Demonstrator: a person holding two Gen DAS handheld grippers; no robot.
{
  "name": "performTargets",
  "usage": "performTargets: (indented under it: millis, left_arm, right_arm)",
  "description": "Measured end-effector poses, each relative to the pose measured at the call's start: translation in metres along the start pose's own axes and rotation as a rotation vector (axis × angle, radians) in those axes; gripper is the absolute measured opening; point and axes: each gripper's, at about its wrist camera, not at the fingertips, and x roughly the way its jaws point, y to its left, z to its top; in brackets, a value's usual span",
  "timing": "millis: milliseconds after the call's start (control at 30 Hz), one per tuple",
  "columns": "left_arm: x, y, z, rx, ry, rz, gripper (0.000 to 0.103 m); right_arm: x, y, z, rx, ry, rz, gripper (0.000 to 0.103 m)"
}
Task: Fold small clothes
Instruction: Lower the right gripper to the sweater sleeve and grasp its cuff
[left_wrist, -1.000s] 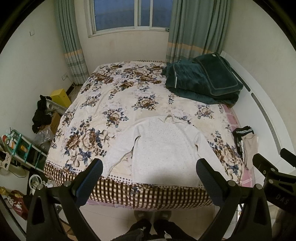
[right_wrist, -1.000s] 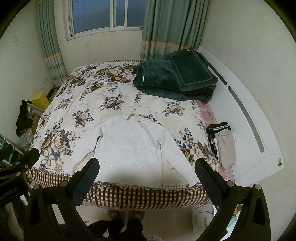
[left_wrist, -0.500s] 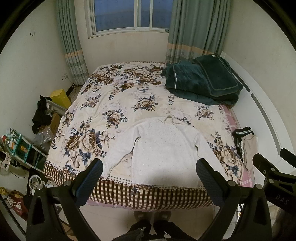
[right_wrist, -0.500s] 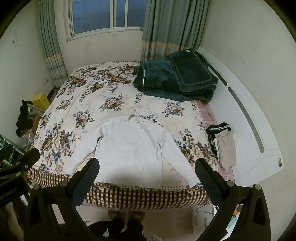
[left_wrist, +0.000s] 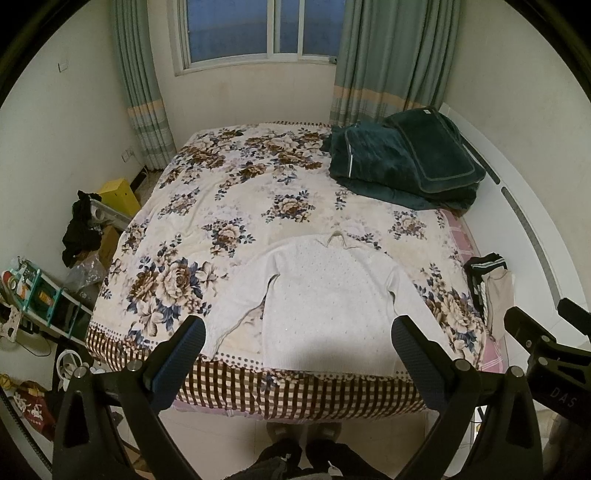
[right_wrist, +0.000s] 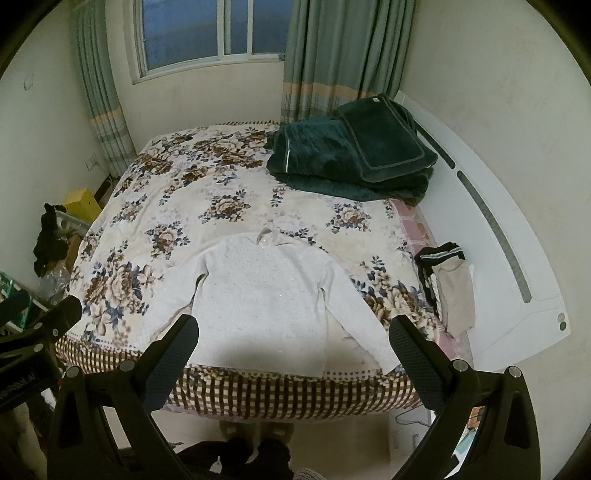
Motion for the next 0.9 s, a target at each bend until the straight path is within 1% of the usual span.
performTargets:
  millis: [33,67,100,133,200,233,267,333,367,400,467,533,600,667,733,767,833,867,900]
  left_arm:
    - [0.004,-0.001,0.003,0.002,-0.012,0.022,0.103]
    - [0.008,-0.002,0.014,0.002,-0.013,0.037,0.103]
    - [0.017,-0.002,0.02,0.001,-0.023,0.051,0.103]
    - [0.029,-0.003,0.024,0.0,-0.04,0.071,0.103]
    - [0.054,-0.001,0.025,0.004,-0.049,0.105,0.103]
    - [0.068,-0.001,0.025,0.011,-0.056,0.116,0.103]
    - [0.086,-0.001,0.025,0.022,-0.053,0.135,0.103]
    - [0.125,0.0,0.018,0.035,-0.027,0.132,0.103]
    - [0.145,-0.002,0.016,0.045,-0.013,0.142,0.103]
    - [0.17,-0.005,0.014,0.054,0.021,0.146,0.103]
    - [0.204,-0.006,0.004,0.063,0.051,0.127,0.103]
    - [0.244,-0.016,-0.002,0.079,0.093,0.143,0.103]
    - [0.277,-0.021,-0.011,0.082,0.119,0.156,0.103]
    - [0.309,-0.029,-0.017,0.084,0.143,0.171,0.103]
    - [0.341,-0.037,-0.026,0.089,0.18,0.193,0.103]
    - [0.362,-0.045,-0.03,0.091,0.21,0.206,0.103]
    - [0.392,-0.052,-0.04,0.092,0.249,0.227,0.103]
    - [0.405,-0.053,-0.044,0.093,0.269,0.237,0.103]
    - [0.42,-0.057,-0.048,0.093,0.292,0.249,0.103]
  right_arm:
    - [0.002,0.0,0.003,0.013,0.007,0.006,0.103]
    - [0.008,-0.004,0.005,0.029,0.015,0.014,0.103]
    - [0.028,-0.012,0.007,0.09,0.061,0.054,0.103]
    - [0.025,0.001,0.015,0.087,0.057,0.049,0.103]
    - [0.066,-0.019,0.012,0.182,0.122,0.047,0.103]
    - [0.084,-0.032,0.007,0.218,0.136,0.035,0.103]
    - [0.108,-0.048,0.003,0.273,0.164,-0.005,0.103]
    - [0.153,-0.089,-0.02,0.366,0.219,-0.058,0.103]
    - [0.175,-0.108,-0.029,0.419,0.244,-0.083,0.103]
    - [0.195,-0.124,-0.037,0.465,0.27,-0.104,0.103]
    - [0.237,-0.171,-0.067,0.583,0.338,-0.154,0.103]
    - [0.272,-0.22,-0.103,0.678,0.366,-0.173,0.103]
    - [0.317,-0.269,-0.134,0.773,0.427,-0.212,0.103]
    - [0.361,-0.314,-0.169,0.861,0.47,-0.231,0.103]
    - [0.407,-0.356,-0.204,0.951,0.518,-0.233,0.103]
    - [0.44,-0.38,-0.226,1.003,0.552,-0.23,0.103]
    - [0.483,-0.402,-0.252,1.077,0.586,-0.203,0.103]
    - [0.512,-0.415,-0.269,1.126,0.598,-0.173,0.103]
    - [0.534,-0.426,-0.283,1.164,0.594,-0.15,0.102]
